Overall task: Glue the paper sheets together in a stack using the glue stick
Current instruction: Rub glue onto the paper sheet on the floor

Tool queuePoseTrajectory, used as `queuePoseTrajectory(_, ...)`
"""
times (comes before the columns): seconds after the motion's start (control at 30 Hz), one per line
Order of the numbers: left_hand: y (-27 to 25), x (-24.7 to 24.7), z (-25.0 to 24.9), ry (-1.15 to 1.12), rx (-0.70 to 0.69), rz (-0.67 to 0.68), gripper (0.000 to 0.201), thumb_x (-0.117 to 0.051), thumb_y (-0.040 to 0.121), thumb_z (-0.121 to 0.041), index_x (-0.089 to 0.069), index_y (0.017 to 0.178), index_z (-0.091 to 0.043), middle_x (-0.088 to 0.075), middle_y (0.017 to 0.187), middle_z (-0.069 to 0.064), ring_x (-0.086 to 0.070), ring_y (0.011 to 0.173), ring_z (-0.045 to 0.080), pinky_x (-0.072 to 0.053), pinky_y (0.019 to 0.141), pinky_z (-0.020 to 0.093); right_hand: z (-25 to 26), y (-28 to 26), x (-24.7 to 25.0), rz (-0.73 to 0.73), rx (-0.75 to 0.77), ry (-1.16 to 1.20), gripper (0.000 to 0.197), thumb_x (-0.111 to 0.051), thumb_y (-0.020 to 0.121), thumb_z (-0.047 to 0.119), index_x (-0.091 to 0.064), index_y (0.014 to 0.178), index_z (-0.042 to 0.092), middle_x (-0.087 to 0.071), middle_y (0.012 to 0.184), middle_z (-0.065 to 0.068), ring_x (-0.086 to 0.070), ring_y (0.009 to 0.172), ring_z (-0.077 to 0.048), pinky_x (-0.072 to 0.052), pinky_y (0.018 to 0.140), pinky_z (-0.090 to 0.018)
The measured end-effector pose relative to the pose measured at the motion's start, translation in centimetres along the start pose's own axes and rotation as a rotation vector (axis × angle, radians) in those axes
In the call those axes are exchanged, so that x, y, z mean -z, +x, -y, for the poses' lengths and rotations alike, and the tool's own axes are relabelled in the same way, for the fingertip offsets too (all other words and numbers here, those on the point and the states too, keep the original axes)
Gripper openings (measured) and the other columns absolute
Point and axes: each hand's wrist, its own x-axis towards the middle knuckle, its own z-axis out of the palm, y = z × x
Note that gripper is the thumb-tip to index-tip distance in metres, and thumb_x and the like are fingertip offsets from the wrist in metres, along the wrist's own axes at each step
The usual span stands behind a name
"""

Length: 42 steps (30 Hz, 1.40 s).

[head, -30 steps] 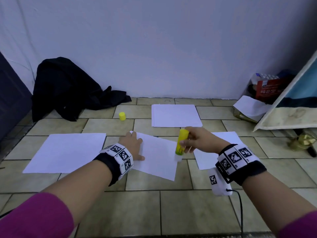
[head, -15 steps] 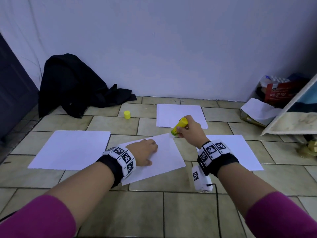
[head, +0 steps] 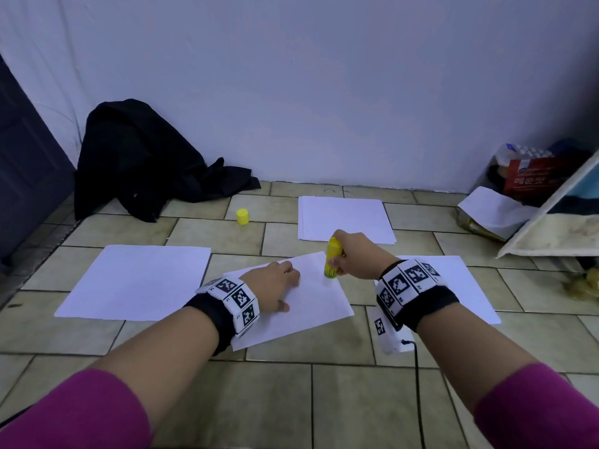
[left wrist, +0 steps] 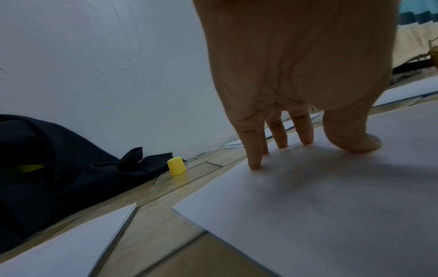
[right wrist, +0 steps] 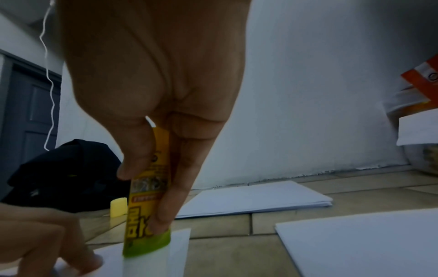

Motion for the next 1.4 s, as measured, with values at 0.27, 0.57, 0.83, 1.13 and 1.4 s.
queuePoseTrajectory(0.27,-0.2,0.4,0.5,0.047,-0.038,0.032,0.051,-0.049,0.092,-0.010,-0.036,0.140,-0.018,-0.033,0.144,0.003,-0.036,0.129,0.023,-0.040,0.099,0.038,-1.4,-2.7,0.2,0.142,0.031,-0.071,0.026,-0.059,0.092,0.022,-0.045,0.114,0.015,-0.056,0.103,-0.008,-0.062,0.091,-0.028,-0.053,0.085,-0.041)
queuePoseTrajectory(0.57,-0.9,0.8,0.3,0.192,-0.008,0.002,0.063,-0.059,0.089,-0.044,-0.035,0.139,-0.017,-0.025,0.142,0.005,-0.030,0.130,0.021,-0.042,0.089,0.034,-2.5,-2.5,2.1,-0.200,-0.011,0.293,0.016,-0.062,0.090,0.018,-0.049,0.097,0.012,-0.067,0.092,-0.012,-0.067,0.068,-0.020,-0.056,0.066,-0.028)
queuePoseTrajectory(0.83,-1.2,0.3,-0.5,0.205,-0.005,0.013,0.052,-0.048,0.095,-0.038,-0.037,0.138,-0.011,-0.035,0.138,0.007,-0.044,0.120,0.025,-0.044,0.084,0.038,-1.1,-0.4,0.0,-0.270,-0.052,0.428,0.023,-0.063,0.089,0.017,-0.049,0.105,0.009,-0.063,0.104,-0.018,-0.067,0.086,-0.032,-0.057,0.076,-0.041)
queuePoseTrajectory(1.13,-1.0,0.0,0.0,0.093,0.055,0.015,0.058,-0.057,0.090,-0.041,-0.040,0.134,-0.008,-0.038,0.135,0.010,-0.041,0.120,0.027,-0.044,0.094,0.042,2.9,2.6,-2.2,-0.248,0.057,0.430,0.028,-0.056,0.093,0.016,-0.045,0.118,0.008,-0.061,0.109,-0.019,-0.064,0.094,-0.034,-0.053,0.083,-0.046)
queuePoseTrajectory(1.4,-1.0,-0.1,0.1,0.064,0.065,-0.028,0.057,-0.059,0.089,-0.042,-0.042,0.132,-0.008,-0.041,0.127,0.009,-0.043,0.115,0.025,-0.045,0.089,0.037,5.0,4.9,-3.1,-0.146,0.097,0.259,0.028,-0.051,0.095,0.010,-0.042,0.121,0.008,-0.061,0.105,-0.023,-0.061,0.093,-0.037,-0.052,0.082,-0.046)
